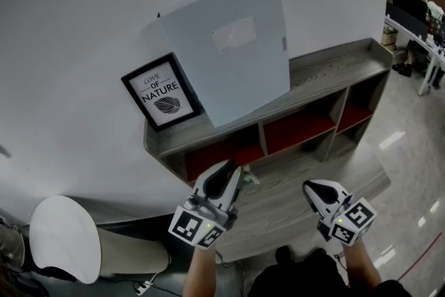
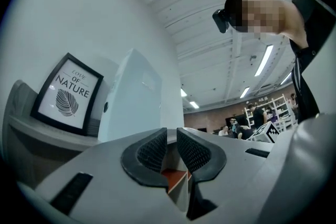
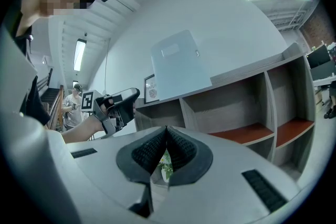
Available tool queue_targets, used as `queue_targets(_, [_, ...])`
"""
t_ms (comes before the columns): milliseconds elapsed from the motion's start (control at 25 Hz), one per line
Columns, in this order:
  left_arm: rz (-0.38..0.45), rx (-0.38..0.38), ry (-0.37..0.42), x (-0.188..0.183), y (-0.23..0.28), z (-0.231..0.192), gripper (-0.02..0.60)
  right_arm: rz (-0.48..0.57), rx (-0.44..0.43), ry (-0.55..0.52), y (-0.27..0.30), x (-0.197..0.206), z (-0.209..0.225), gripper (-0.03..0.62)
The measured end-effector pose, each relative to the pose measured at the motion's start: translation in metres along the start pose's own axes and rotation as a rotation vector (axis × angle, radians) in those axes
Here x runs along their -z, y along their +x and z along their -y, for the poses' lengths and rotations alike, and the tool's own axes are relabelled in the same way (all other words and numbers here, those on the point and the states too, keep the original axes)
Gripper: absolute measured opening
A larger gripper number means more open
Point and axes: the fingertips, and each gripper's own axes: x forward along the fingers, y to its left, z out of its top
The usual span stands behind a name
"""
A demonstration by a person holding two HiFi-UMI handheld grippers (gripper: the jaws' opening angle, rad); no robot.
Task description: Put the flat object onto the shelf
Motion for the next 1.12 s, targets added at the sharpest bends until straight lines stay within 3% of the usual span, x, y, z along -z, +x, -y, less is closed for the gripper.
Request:
queue_targets(680, [-0.075,-0.035,-0.059,0.052,-0.013,0.023,0.014,-0.024,-0.015,-0.016,0.004,0.009,-0.006,0.013])
queue_targets(1120, [-0.157,-0.082,-0.081,0.088,-0.022,0.099,0.014,-0.012,-0.042,-0.026,-0.036,0.003,-0.004,0.012])
